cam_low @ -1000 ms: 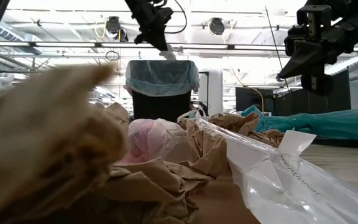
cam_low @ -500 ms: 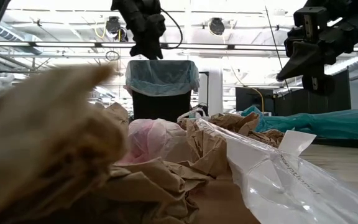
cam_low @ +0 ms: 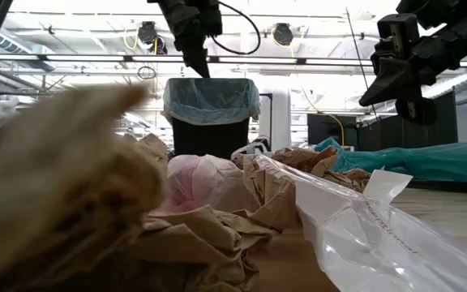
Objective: Place trash/remove bag and relplace
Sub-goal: Move the trash bin to the center
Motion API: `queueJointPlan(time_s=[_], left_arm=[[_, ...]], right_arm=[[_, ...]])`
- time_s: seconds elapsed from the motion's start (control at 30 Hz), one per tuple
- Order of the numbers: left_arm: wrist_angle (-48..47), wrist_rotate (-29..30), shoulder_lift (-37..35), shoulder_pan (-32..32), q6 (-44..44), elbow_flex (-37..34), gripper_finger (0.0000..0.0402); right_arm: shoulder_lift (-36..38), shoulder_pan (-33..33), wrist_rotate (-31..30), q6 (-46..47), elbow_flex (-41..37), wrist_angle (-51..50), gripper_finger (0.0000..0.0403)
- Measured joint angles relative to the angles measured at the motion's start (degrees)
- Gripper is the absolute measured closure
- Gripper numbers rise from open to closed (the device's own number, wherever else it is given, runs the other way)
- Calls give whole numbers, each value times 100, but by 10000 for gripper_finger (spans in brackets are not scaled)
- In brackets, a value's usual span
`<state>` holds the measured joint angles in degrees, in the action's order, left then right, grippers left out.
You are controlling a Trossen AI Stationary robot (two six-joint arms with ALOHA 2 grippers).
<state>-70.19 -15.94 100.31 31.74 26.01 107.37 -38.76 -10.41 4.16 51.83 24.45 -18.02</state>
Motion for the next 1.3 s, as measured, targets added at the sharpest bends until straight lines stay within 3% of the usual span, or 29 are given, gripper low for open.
queueJointPlan(time_s=[0.27, 0.37, 0.5, 0.7, 1.03, 1.3], left_arm=[[-135, 779, 258, -75, 752, 2, 265], [-158, 1051, 381, -119, 601, 1, 304], [-245, 1081, 398, -276, 190, 0, 386], [-433, 1107, 341, -691, -901, 2, 396], [-538, 1403, 280, -2168, -2809, 2, 399], [-484, 1657, 278, -3271, -4576, 2, 399]], right_arm=[[0, 1, -28, 8, 0, 27, 403], [0, 0, -138, 75, 0, 26, 403], [0, 1, -142, 86, 0, 24, 403], [0, 2, -125, -2, 0, 25, 403], [151, 0, -77, -320, -2, 307, 403], [523, 2, 596, -611, -2, 275, 403]])
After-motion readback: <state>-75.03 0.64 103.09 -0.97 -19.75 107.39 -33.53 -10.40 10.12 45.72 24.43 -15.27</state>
